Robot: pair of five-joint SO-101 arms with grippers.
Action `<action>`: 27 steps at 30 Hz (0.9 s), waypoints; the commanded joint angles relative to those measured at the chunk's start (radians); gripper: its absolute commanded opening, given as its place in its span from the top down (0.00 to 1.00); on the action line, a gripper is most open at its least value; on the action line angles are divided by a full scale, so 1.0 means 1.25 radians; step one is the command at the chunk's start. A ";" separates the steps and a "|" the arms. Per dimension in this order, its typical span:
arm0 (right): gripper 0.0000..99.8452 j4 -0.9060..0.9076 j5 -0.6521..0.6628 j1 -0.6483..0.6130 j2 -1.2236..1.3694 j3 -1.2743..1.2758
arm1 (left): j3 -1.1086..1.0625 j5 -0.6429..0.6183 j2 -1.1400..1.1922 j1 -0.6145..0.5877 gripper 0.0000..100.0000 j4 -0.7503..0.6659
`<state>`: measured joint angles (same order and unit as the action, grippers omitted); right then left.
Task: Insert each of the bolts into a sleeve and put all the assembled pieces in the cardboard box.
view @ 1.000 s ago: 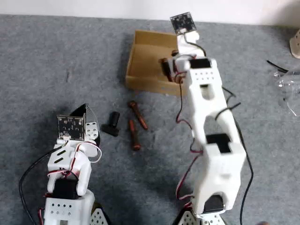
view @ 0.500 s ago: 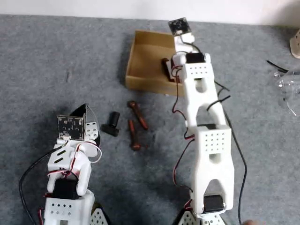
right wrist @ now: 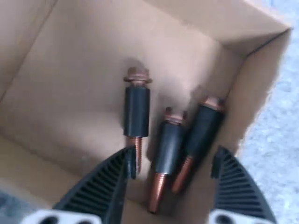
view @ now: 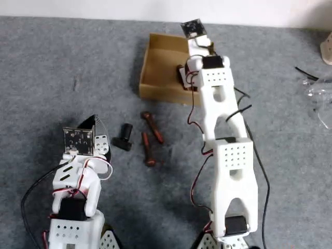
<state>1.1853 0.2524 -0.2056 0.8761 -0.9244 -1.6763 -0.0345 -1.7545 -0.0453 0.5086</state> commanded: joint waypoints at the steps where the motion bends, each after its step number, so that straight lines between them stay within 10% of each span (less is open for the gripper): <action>1: 0.74 0.053 0.000 0.007 -0.039 -0.073 | -0.018 0.006 -0.012 -0.007 0.99 -0.001; 15: 0.74 0.449 -0.140 0.004 -0.060 -0.591 | -0.018 0.006 -0.012 -0.006 0.99 -0.001; 27: 0.74 0.465 -0.139 0.045 -0.165 -0.681 | -0.018 0.006 -0.012 -0.007 0.99 -0.001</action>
<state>1.7423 0.0898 -0.1596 0.8055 -1.6517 -1.6763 -0.0345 -1.7545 -0.0453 0.5086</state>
